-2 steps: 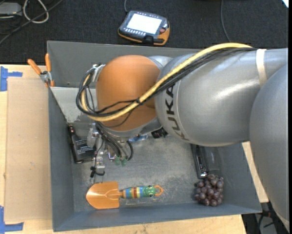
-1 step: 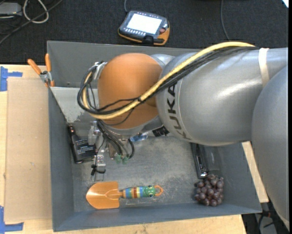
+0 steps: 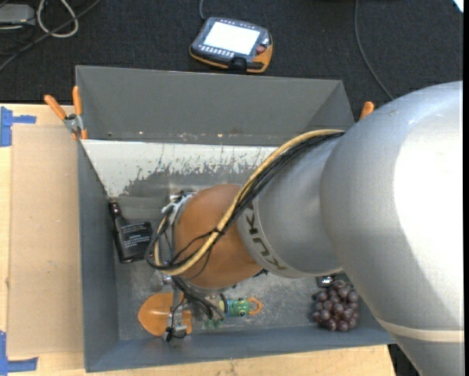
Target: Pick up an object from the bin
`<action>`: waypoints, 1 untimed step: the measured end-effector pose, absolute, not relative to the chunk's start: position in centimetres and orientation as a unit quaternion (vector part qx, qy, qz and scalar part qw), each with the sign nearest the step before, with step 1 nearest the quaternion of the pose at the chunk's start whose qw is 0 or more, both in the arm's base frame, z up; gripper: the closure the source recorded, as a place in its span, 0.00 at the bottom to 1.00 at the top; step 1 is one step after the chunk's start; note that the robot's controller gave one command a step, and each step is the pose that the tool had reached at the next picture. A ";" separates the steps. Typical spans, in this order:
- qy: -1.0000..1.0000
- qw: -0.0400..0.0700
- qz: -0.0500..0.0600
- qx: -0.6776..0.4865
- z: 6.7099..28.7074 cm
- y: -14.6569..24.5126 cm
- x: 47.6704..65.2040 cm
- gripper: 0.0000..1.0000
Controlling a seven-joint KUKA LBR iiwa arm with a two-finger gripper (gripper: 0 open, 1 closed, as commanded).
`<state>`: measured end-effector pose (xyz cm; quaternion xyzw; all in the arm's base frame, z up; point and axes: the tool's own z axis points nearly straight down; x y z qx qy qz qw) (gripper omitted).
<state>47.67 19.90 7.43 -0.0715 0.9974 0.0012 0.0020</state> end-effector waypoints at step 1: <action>0.991 0.007 0.002 -0.136 15.5 19.8 47.6 0.00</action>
Offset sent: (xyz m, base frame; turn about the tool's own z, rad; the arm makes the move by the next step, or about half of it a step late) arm 0.0009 -0.0014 0.0015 -0.0245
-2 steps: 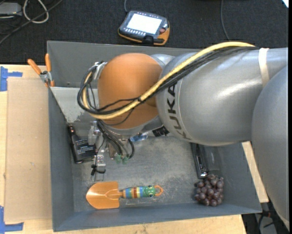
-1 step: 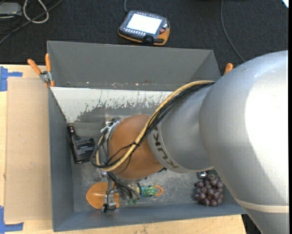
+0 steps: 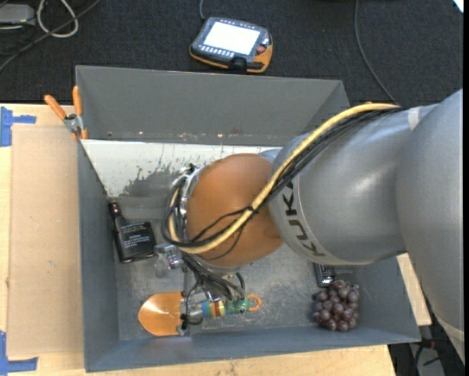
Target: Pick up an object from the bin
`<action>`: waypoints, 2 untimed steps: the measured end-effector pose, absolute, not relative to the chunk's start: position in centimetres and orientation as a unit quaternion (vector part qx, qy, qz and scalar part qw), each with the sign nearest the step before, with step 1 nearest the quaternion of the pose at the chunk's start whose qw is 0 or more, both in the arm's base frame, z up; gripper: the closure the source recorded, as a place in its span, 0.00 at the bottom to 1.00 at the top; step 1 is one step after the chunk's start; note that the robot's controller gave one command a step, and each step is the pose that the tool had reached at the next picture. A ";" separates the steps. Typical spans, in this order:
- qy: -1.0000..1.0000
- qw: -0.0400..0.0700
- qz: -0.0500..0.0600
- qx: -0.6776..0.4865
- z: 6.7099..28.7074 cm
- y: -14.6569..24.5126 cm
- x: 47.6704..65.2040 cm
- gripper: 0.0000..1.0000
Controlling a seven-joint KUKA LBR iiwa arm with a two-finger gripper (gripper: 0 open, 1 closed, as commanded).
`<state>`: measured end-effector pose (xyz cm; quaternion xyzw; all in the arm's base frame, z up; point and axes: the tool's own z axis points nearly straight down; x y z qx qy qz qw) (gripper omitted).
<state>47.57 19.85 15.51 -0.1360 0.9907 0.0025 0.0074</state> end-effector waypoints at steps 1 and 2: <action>0.997 0.008 0.002 -0.082 7.6 19.7 48.0 0.00; 0.983 0.018 0.005 -0.181 7.4 19.2 47.6 0.00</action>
Offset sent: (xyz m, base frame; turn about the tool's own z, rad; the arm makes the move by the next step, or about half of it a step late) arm -0.0049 -0.0094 -0.0851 -0.0942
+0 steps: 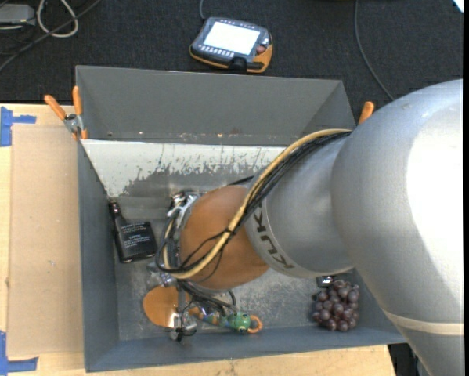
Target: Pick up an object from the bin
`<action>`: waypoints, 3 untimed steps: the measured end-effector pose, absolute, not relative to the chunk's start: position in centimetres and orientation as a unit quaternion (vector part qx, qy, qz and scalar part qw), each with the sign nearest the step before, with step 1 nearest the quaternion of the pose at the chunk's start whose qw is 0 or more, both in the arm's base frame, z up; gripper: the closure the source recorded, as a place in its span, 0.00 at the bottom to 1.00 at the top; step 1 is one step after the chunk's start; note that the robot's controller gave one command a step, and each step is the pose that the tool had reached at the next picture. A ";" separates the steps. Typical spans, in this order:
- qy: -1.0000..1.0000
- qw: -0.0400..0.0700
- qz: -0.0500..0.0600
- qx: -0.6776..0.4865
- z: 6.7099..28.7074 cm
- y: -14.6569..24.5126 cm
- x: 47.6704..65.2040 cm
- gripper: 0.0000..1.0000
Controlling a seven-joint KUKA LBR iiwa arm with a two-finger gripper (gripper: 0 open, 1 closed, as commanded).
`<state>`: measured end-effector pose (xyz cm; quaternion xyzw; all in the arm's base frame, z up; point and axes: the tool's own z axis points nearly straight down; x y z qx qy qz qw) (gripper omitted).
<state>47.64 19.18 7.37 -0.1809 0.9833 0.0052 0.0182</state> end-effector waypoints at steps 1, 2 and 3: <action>0.996 0.007 0.003 -0.085 7.6 19.7 48.0 1.00; 0.996 0.007 0.003 -0.084 7.6 19.7 48.0 1.00; 0.996 0.005 0.002 -0.084 8.9 19.7 47.8 1.00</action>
Offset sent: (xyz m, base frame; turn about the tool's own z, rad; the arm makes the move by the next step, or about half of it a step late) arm 0.0000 0.0000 0.0000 0.0000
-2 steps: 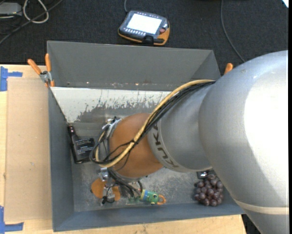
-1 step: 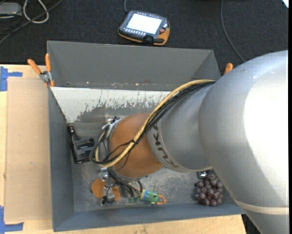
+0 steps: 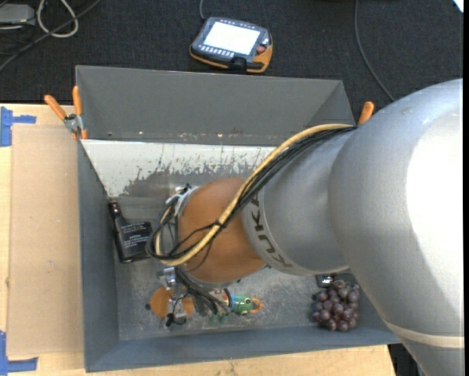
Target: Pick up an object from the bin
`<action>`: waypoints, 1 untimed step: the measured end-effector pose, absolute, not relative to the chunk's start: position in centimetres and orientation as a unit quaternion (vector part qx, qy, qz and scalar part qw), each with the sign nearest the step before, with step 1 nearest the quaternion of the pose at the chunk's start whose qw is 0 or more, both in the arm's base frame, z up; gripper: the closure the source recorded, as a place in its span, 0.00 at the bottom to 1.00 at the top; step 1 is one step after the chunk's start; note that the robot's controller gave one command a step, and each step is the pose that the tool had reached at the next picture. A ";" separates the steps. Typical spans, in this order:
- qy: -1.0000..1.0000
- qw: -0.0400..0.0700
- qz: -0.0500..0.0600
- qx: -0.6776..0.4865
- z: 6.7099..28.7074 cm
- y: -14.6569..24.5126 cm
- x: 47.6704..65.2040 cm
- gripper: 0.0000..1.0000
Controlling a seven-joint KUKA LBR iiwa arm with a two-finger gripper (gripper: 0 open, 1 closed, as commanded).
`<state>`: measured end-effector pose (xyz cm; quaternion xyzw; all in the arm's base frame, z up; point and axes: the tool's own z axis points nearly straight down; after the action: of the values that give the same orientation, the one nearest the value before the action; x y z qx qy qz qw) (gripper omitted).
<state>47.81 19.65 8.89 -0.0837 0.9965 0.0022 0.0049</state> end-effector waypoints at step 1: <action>0.997 0.005 0.003 -0.082 9.9 19.7 47.9 1.00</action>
Offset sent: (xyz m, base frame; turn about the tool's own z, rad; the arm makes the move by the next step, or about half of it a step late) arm 0.0006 0.0001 0.0292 0.0021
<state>47.85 19.67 9.87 -0.0823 0.9966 0.0026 0.0054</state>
